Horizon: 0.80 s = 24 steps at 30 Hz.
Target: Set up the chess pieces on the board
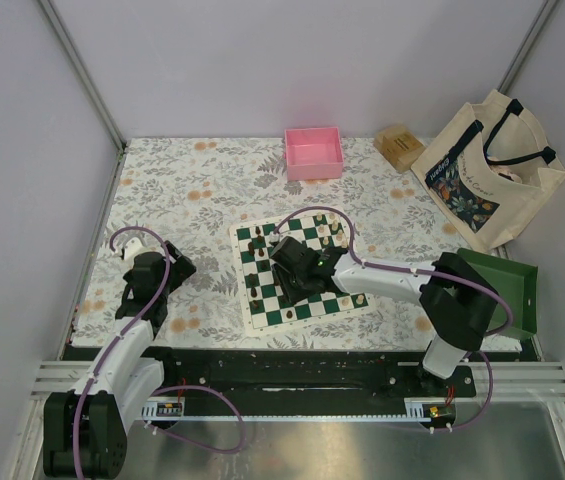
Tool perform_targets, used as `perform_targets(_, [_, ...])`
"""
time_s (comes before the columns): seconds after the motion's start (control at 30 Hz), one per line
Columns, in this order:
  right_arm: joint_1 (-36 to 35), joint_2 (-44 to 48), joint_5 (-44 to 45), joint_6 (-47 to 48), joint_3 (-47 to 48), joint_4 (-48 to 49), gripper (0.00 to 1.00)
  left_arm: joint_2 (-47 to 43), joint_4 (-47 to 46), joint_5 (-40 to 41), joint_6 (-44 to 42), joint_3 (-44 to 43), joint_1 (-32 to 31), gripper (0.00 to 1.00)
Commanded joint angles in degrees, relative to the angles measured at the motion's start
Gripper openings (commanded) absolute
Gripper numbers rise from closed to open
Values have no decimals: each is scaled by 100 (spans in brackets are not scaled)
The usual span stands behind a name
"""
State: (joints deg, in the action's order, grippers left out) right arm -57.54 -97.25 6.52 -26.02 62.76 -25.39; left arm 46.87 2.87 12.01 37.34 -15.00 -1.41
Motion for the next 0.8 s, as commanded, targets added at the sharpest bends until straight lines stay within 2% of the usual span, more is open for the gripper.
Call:
perform_targets(0.0, [41, -83, 86, -87, 34, 60, 43, -73, -296, -6, -43, -99, 9, 99])
perform_targets(0.43, [85, -241, 60, -96, 43, 78, 38, -73, -296, 3, -43, -90, 9, 99])
perform_targets(0.7, [85, -49, 121, -26, 52, 25, 20, -64, -296, -6, -34, -108, 0, 99])
perform_targets(0.77, [94, 118, 165, -17, 61, -54, 20, -55, -296, -6, -43, -117, 9, 99])
